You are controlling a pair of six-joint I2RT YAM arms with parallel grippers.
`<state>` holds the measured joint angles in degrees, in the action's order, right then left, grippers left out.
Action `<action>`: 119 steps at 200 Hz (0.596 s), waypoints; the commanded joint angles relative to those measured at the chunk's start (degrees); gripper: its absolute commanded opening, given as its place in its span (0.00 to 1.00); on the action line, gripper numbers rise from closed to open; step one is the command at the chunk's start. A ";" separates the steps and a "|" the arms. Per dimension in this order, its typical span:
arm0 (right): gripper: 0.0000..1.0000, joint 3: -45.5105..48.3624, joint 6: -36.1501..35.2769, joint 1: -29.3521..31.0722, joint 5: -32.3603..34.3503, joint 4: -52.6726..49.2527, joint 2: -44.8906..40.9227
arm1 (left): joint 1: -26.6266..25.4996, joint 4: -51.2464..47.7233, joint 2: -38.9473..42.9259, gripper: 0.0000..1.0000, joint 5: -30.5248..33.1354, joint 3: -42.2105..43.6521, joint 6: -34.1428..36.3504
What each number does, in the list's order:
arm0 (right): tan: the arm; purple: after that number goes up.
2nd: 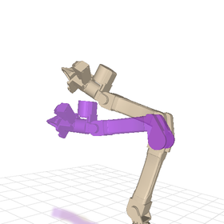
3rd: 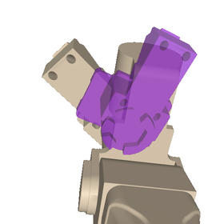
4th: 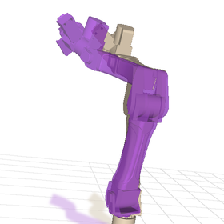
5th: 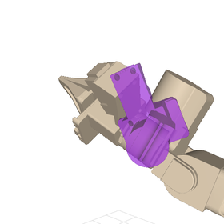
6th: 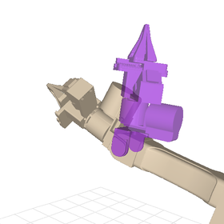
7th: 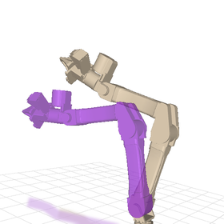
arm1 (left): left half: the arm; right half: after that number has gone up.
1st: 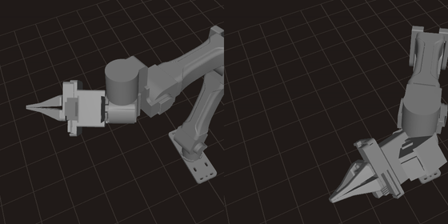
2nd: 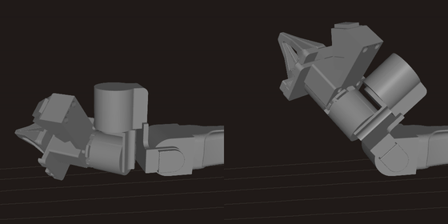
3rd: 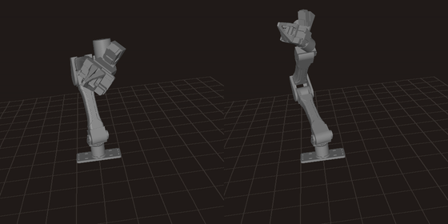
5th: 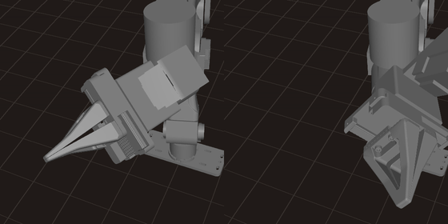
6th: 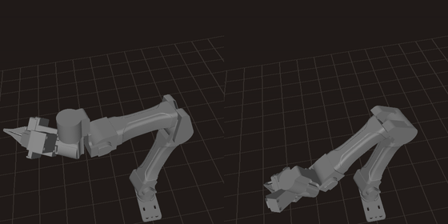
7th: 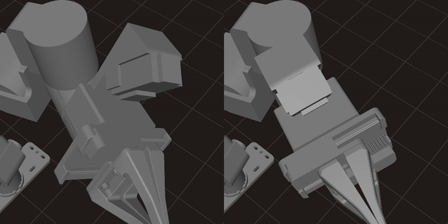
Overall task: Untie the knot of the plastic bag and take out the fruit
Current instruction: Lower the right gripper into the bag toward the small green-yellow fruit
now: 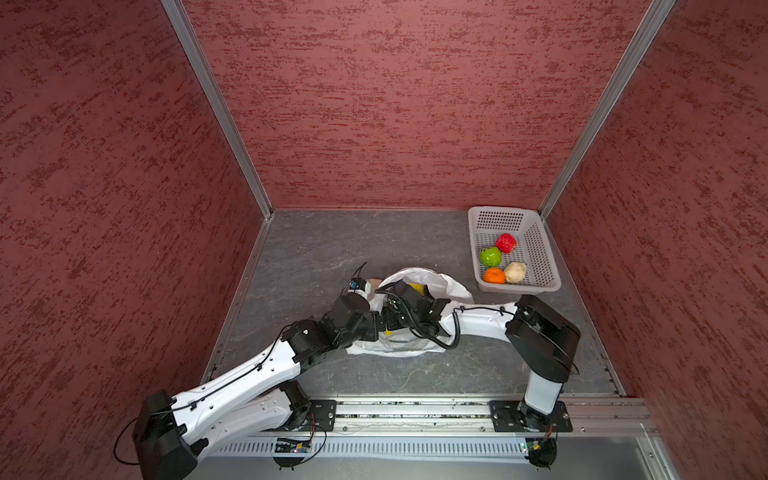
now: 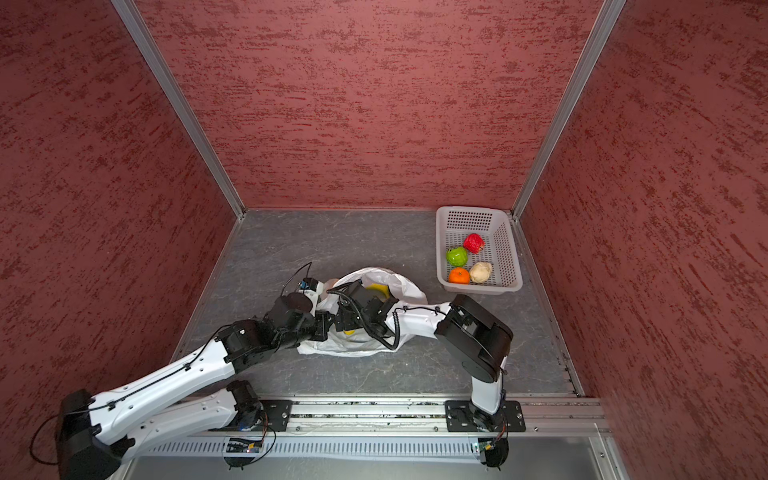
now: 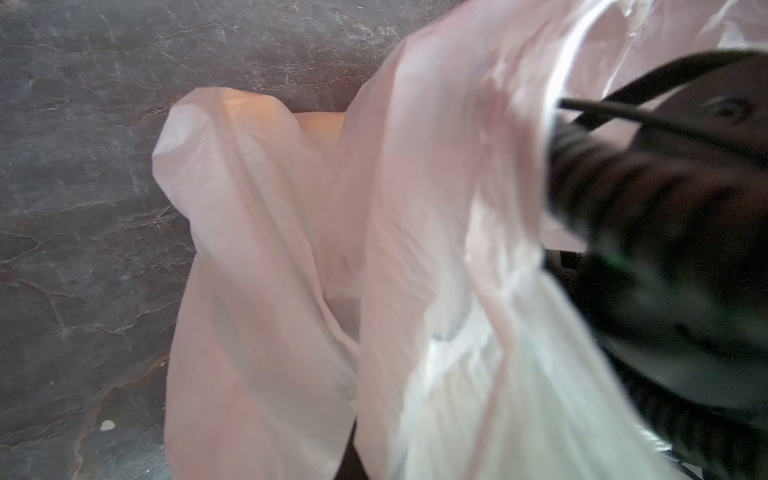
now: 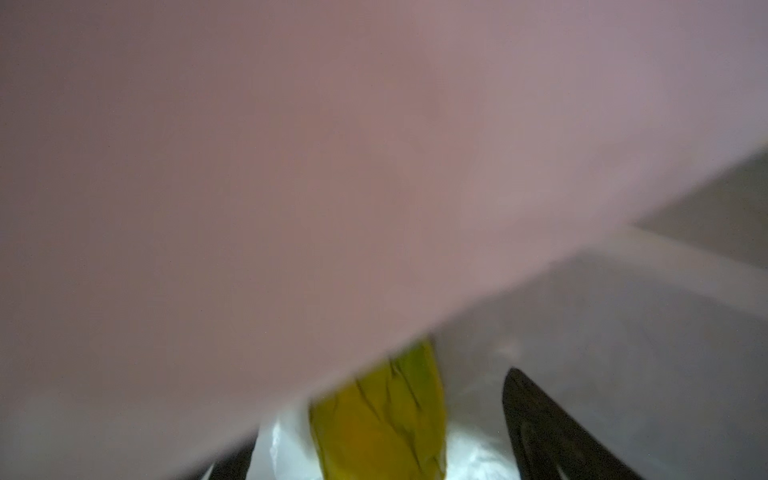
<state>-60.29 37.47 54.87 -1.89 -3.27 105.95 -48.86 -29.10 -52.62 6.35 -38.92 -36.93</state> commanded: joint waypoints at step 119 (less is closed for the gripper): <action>0.72 -3.90 4.40 -0.18 10.30 -7.21 3.54 | -1.15 0.98 1.20 0.00 1.56 0.55 -1.71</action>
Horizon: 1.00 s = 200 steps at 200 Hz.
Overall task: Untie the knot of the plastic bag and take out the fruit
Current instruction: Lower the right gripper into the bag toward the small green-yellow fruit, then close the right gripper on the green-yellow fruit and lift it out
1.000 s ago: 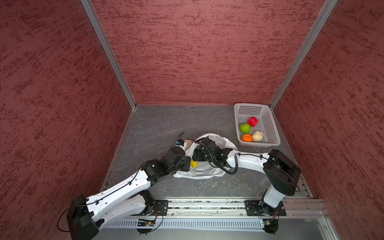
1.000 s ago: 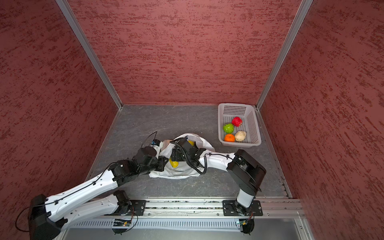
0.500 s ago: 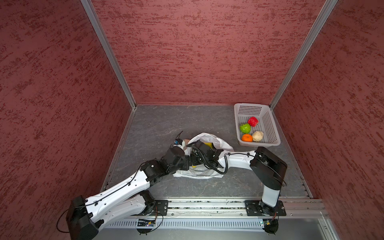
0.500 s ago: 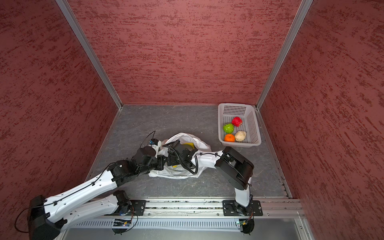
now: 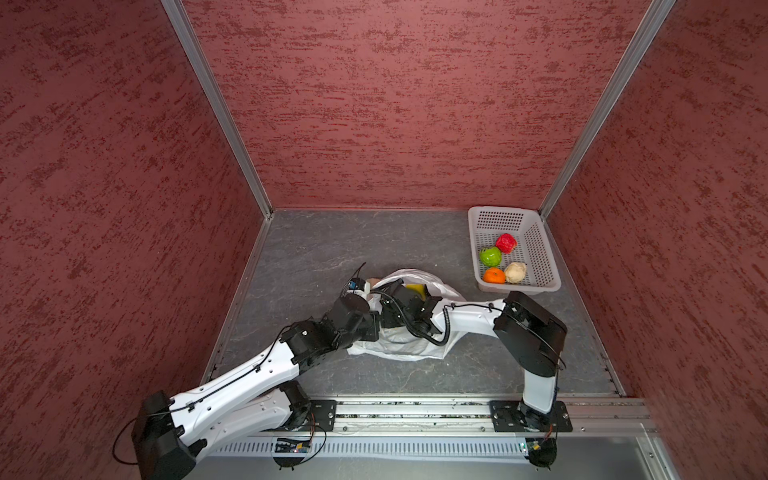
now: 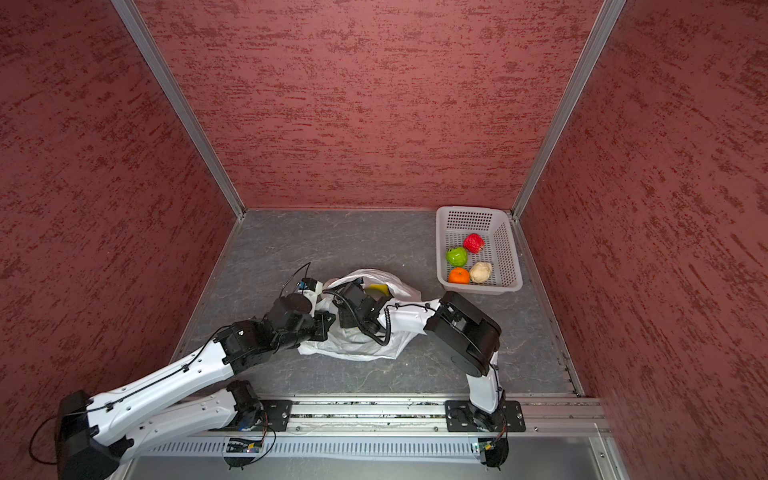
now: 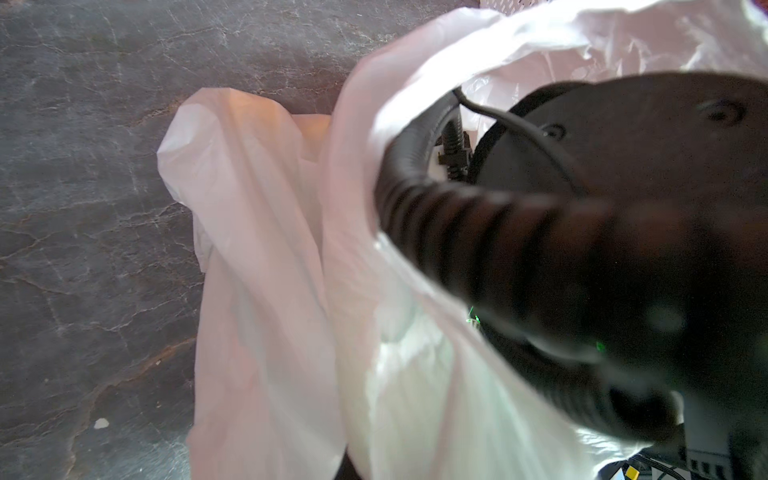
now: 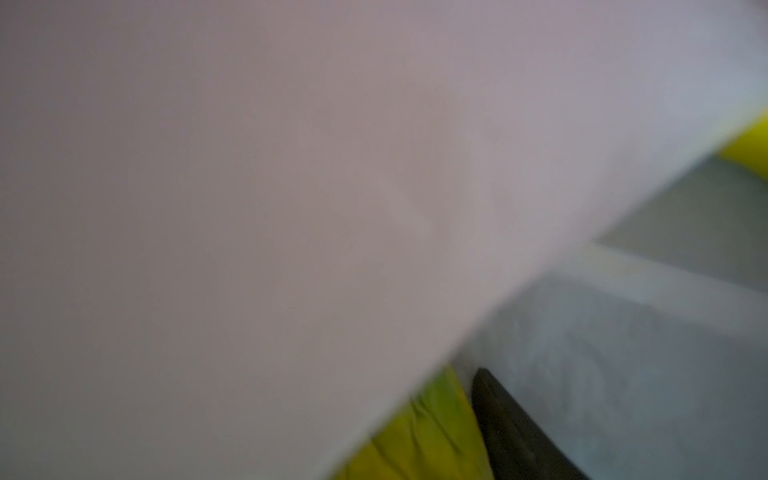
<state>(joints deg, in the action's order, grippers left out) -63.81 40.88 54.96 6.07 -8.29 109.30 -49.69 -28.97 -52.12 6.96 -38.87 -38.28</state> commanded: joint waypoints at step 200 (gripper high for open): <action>0.46 5.53 0.05 -0.57 -6.78 -5.30 -12.64 | 0.42 2.78 -3.68 0.00 1.39 -4.22 0.31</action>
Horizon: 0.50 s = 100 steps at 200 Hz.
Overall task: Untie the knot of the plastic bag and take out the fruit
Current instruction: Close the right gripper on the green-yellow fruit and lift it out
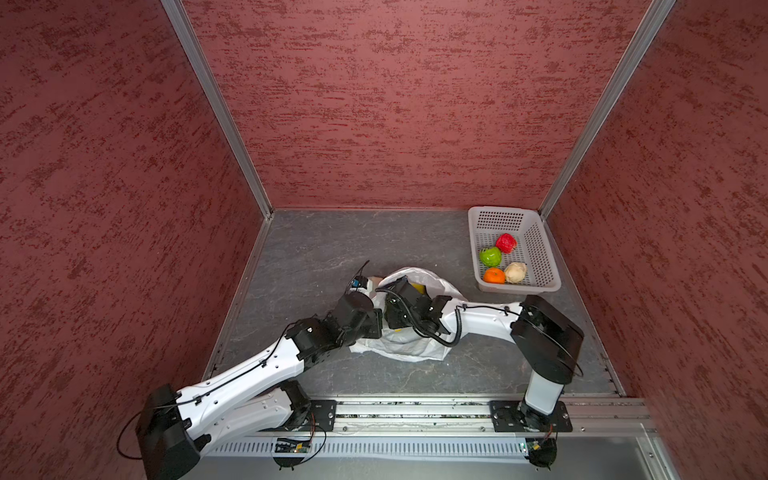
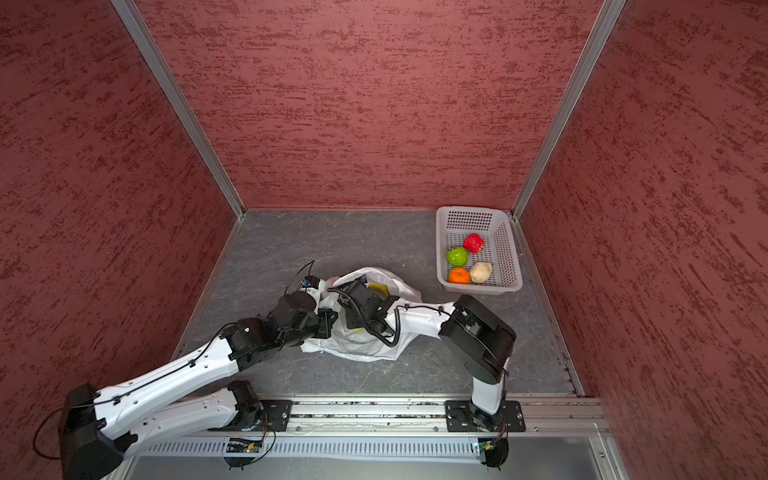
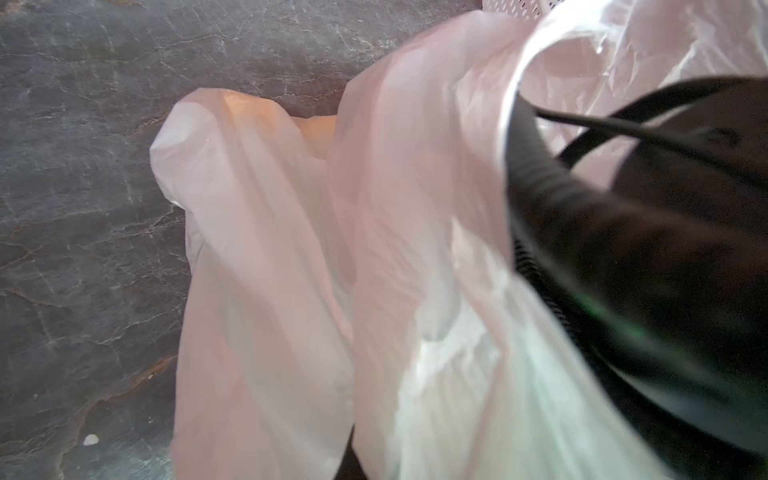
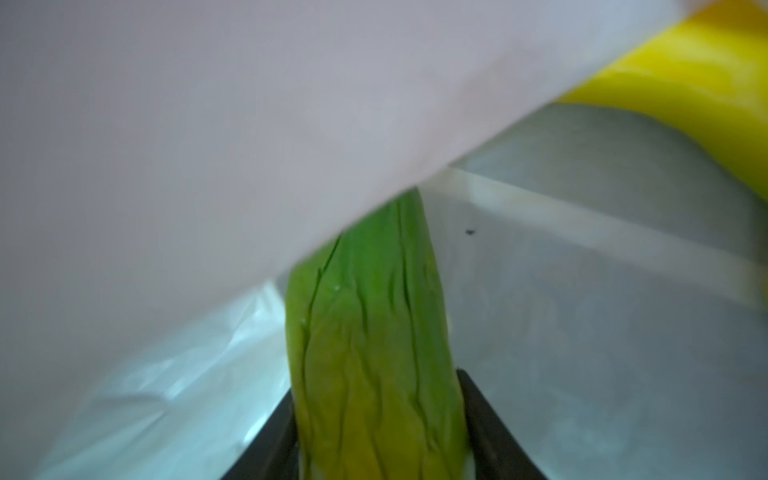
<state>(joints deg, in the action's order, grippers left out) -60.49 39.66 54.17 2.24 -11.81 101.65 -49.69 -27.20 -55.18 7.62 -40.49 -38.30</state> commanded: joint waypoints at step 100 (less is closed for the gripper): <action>0.43 4.10 4.50 1.21 -3.48 -15.64 -26.33 | 1.34 1.86 -2.52 0.00 1.35 -4.55 1.42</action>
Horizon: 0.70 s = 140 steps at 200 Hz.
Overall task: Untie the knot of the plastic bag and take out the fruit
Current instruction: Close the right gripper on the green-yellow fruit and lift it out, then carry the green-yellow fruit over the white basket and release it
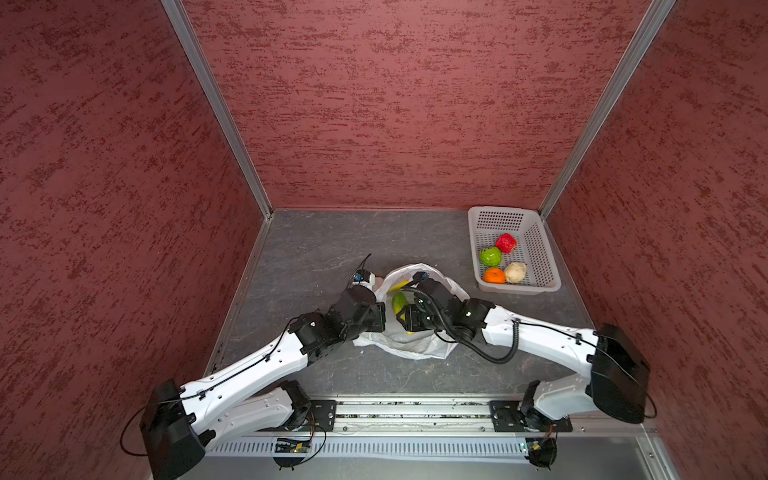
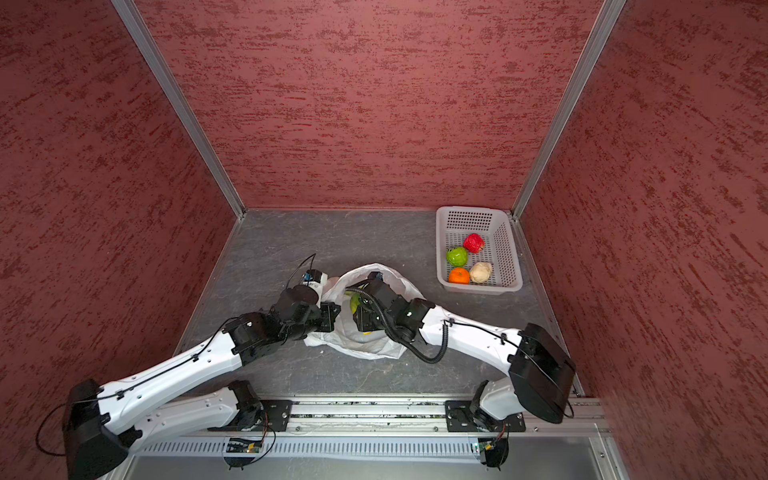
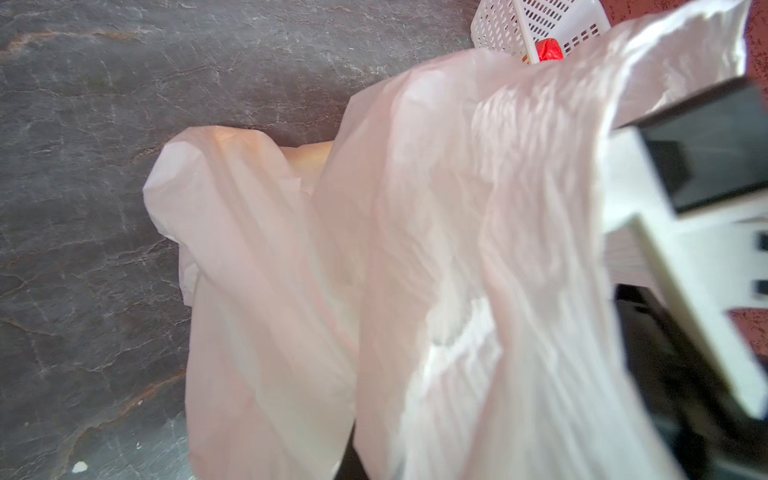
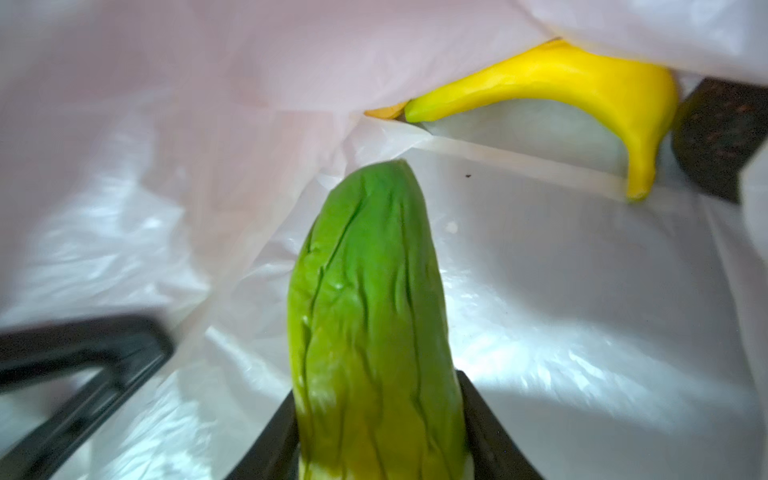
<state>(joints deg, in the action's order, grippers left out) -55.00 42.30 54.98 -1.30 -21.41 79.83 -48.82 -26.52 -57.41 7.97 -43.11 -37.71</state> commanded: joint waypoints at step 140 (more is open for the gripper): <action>0.40 -18.29 -9.08 -26.44 -0.60 -18.87 -14.39 | 2.38 2.96 -2.78 0.00 -1.11 -2.59 2.27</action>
<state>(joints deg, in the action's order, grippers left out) -70.57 39.16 34.98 -0.58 -37.74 64.49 -47.18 -25.32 -59.61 7.55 -44.69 -36.53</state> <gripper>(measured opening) 0.490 0.053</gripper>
